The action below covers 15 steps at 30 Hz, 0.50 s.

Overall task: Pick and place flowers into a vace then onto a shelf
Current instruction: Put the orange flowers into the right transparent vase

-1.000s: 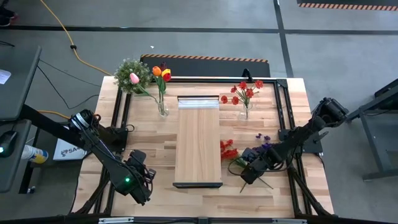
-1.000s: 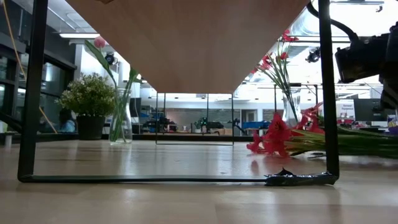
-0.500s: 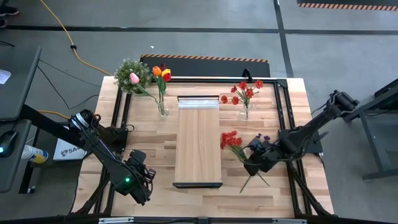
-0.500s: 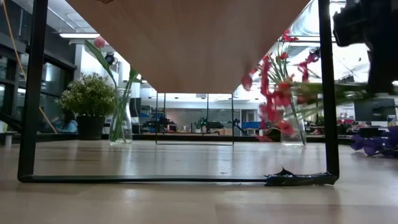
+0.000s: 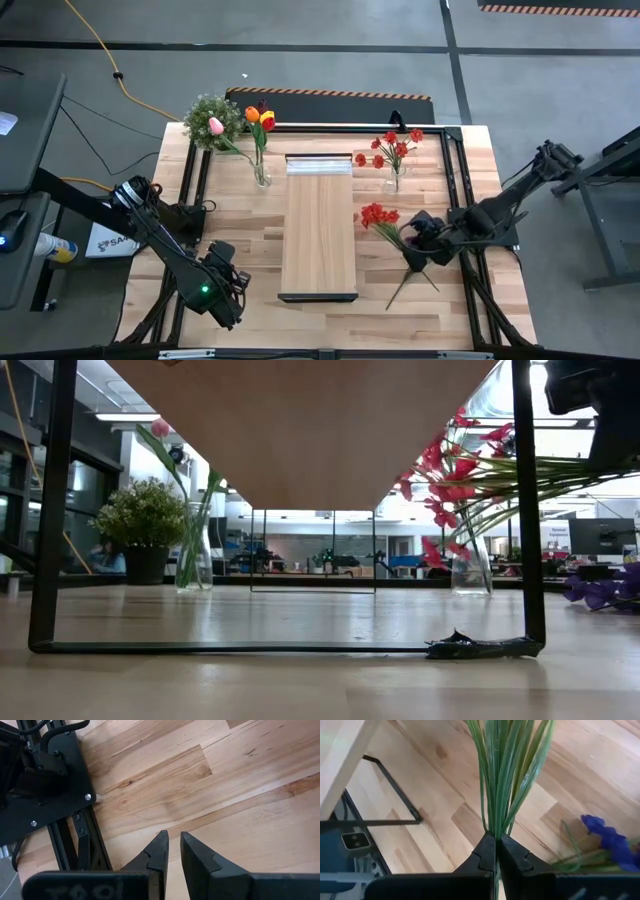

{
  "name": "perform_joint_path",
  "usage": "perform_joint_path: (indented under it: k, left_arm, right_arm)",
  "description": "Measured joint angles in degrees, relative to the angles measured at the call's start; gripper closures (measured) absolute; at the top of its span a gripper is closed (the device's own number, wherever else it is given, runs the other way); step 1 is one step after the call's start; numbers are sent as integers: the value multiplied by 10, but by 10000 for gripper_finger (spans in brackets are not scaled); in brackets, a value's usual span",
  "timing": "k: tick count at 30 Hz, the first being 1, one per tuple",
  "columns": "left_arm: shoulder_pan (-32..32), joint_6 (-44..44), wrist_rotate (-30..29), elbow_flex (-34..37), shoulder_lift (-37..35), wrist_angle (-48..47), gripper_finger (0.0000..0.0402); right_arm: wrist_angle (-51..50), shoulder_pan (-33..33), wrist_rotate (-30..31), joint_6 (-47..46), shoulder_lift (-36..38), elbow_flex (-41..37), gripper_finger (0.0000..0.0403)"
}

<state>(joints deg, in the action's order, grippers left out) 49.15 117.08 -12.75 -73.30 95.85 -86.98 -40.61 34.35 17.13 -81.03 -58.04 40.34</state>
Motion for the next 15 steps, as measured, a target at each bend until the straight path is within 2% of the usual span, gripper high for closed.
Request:
perform_joint_path:
  k: [6,15]
  left_arm:
    - [0,0,0,0,0,-2,316]
    - [0,0,-12,0,0,-4,316]
  right_arm:
    - [-22,0,-4,0,34,0,403]
    - [-21,0,35,2,90,0,403]
